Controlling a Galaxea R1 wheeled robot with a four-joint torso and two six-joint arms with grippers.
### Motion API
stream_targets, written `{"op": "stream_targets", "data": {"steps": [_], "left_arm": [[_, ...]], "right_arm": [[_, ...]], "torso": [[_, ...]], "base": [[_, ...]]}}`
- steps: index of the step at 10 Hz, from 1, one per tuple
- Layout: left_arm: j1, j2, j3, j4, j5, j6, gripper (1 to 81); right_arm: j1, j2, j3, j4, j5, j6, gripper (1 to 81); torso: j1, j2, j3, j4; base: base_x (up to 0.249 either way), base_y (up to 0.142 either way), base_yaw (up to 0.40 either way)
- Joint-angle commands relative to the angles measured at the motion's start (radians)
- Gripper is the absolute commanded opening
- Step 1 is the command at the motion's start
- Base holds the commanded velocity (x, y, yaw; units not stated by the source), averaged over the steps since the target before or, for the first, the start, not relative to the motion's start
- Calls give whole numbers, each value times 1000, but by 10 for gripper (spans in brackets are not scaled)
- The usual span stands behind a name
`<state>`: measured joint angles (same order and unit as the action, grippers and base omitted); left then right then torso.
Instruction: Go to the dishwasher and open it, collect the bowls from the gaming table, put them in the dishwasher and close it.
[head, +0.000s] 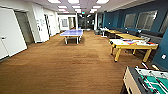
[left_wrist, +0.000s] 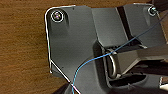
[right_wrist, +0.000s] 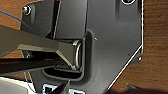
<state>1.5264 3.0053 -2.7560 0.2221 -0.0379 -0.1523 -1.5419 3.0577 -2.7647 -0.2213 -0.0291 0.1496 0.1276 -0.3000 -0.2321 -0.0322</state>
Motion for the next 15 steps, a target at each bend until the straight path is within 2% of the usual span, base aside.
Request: {"op": "stream_targets", "data": {"steps": [1, 15], "left_arm": [[-67, -6, -2, 5, 41, 8, 811], [-67, -2, -2, 8, 41, 8, 811]], "right_arm": [[67, 0, 2, -1, -44, -2, 811], [65, 2, 2, -3, -44, -2, 811]], "torso": [[0, 0, 0, 0], [-2, -1, 0, 0]], "base": [[199, 0, 0], [217, 0, 0]]}}
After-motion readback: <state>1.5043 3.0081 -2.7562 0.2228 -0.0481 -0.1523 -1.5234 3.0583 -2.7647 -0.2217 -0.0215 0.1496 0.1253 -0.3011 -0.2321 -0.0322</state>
